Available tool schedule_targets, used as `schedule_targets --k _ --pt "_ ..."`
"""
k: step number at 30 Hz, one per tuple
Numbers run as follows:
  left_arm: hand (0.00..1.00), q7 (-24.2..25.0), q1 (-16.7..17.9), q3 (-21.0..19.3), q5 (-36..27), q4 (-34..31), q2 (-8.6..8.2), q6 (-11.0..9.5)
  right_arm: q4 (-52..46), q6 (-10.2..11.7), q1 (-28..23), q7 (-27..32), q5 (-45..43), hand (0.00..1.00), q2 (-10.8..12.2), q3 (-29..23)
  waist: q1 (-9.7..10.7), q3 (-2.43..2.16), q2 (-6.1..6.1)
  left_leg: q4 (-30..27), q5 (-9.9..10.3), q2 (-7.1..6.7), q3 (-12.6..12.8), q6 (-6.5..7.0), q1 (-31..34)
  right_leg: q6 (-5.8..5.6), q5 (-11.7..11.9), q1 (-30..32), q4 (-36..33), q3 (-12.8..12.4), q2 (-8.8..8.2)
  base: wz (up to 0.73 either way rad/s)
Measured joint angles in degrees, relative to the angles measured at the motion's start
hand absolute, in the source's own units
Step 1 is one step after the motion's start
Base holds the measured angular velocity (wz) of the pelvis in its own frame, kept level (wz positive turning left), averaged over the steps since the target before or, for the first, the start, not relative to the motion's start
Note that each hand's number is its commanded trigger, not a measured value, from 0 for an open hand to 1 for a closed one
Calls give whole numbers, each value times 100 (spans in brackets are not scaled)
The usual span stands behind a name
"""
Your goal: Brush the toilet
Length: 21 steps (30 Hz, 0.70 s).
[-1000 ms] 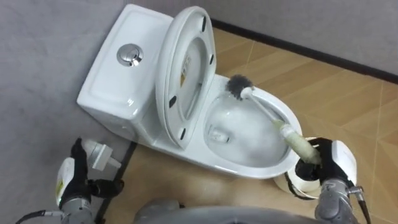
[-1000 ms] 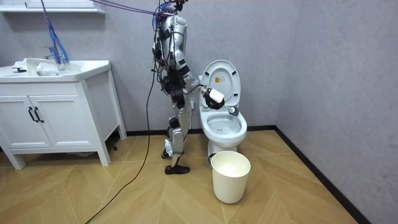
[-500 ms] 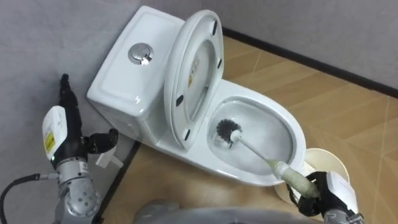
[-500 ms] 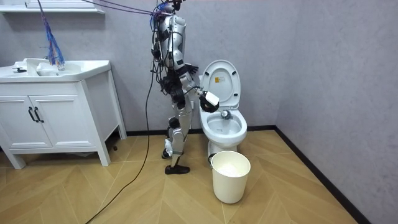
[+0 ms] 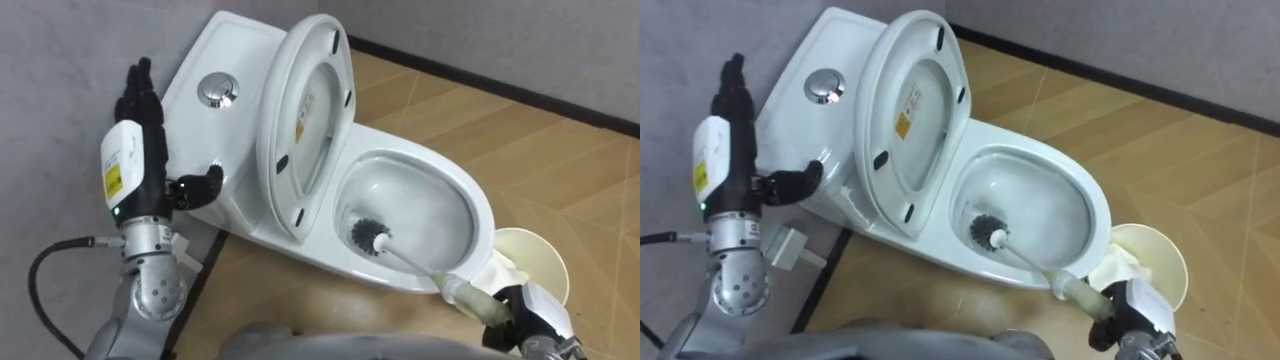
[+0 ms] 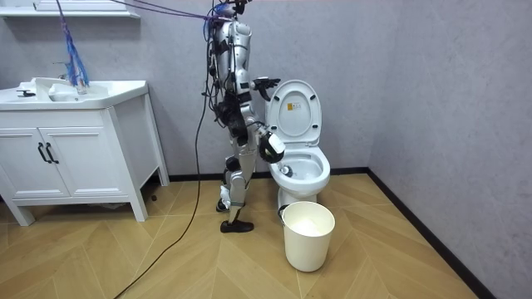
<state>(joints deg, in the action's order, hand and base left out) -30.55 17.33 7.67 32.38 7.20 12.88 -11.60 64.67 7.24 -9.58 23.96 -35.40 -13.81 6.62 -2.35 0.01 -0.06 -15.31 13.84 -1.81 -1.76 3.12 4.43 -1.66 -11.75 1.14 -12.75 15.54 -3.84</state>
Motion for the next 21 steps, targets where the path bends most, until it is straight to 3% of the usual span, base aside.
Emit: schedule_targets --k 10,14,21 --pt "0 607 -228 351 -12 766 76 100 -13 -135 309 -79 -35 100 -10 7 72 51 -61 -156 -14 9 164 11 402 26 16 472 -205 -121 -33 -7" --pt "0 519 -664 625 -8 1352 207 -4 59 -261 684 -62 -85 100 -78 251 -39 82 14 -251 -24 9 151 27 613 45 27 700 -334 -148 -37 -2" --pt "0 565 -1321 794 215 1832 247 -13 67 -372 1603 -56 -547 100 -379 661 -265 100 66 -425 -125 -11 195 34 1162 88 38 1355 -751 -208 -112 -2"
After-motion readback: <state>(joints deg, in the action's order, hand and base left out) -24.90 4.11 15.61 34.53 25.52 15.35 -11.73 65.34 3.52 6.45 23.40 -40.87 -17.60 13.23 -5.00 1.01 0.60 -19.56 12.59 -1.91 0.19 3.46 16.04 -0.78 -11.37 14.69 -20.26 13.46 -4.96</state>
